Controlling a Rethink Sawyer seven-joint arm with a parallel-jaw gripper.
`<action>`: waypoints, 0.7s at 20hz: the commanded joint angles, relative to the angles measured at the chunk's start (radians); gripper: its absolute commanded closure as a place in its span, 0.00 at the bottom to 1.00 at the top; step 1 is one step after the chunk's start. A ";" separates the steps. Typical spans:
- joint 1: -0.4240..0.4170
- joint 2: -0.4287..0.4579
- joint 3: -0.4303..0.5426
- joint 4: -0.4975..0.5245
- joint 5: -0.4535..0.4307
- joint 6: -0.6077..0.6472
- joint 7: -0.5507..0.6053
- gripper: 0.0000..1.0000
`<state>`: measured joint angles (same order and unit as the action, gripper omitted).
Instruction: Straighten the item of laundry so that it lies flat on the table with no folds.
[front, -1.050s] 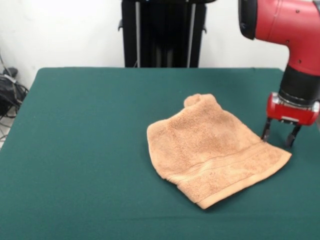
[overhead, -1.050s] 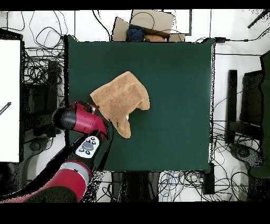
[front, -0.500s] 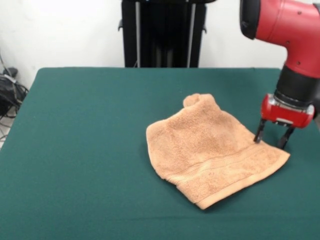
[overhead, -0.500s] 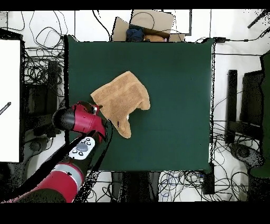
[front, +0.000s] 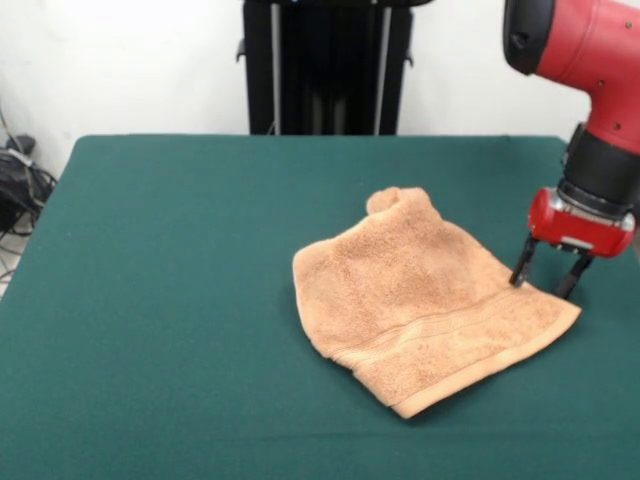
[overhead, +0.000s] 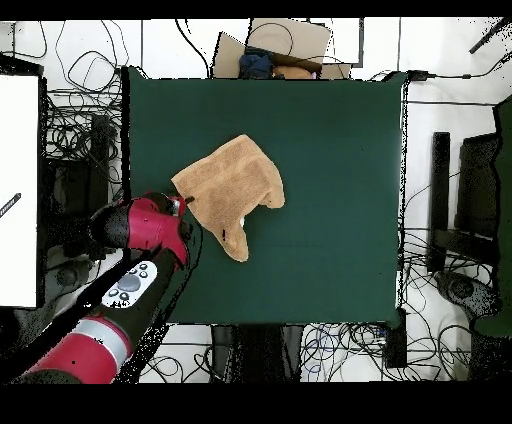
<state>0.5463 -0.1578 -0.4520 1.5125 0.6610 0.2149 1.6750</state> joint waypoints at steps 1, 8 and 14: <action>-0.031 0.101 -0.014 -0.101 0.059 0.007 0.293 0.00; -0.035 0.106 -0.003 -0.115 0.052 -0.002 0.290 0.00; -0.023 0.123 -0.031 -0.141 0.057 0.046 0.314 0.00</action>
<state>0.5526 -0.1267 -0.4926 1.4554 0.6608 0.2976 1.6750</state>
